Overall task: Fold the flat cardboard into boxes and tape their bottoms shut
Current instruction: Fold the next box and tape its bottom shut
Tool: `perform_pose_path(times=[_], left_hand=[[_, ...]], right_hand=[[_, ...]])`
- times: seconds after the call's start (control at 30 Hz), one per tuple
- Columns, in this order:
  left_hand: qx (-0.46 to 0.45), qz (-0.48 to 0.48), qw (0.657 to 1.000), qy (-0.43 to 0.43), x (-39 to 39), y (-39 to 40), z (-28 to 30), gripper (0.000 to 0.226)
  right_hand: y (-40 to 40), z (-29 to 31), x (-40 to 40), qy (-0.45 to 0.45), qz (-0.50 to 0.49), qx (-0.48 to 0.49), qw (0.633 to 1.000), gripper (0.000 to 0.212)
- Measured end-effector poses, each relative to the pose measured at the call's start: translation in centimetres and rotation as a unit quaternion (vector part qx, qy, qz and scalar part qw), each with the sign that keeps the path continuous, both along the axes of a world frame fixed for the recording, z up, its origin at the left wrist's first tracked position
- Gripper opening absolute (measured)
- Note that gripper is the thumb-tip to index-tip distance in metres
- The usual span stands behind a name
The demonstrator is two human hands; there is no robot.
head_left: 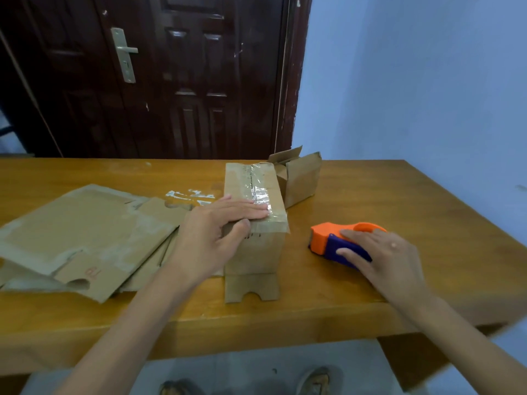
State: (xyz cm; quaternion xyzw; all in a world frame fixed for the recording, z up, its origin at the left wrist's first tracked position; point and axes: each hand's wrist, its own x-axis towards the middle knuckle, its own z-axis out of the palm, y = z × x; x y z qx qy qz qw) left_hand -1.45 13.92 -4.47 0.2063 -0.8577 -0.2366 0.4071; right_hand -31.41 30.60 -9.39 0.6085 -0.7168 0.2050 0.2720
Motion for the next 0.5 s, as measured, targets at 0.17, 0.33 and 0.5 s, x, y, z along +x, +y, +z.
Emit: perform_pose_path(times=[0.17, 0.33, 0.5], left_hand=[[0.078, -0.025, 0.996, -0.029, 0.5, -0.9, 1.4, 0.046], [0.105, -0.063, 0.991, -0.058, 1.1, -1.6, 2.6, 0.049], [0.057, -0.051, 0.997, -0.011, 1.0, -1.5, 1.6, 0.044]], right_hand=[[0.0, -0.3, 0.3, -0.018, -0.02, 0.021, 0.999, 0.049], [-1.2, 3.9, 5.4, -0.096, 0.018, -0.092, 0.991, 0.028], [-4.0, 3.0, 13.8, -0.391, 0.108, -0.032, 0.914, 0.046]])
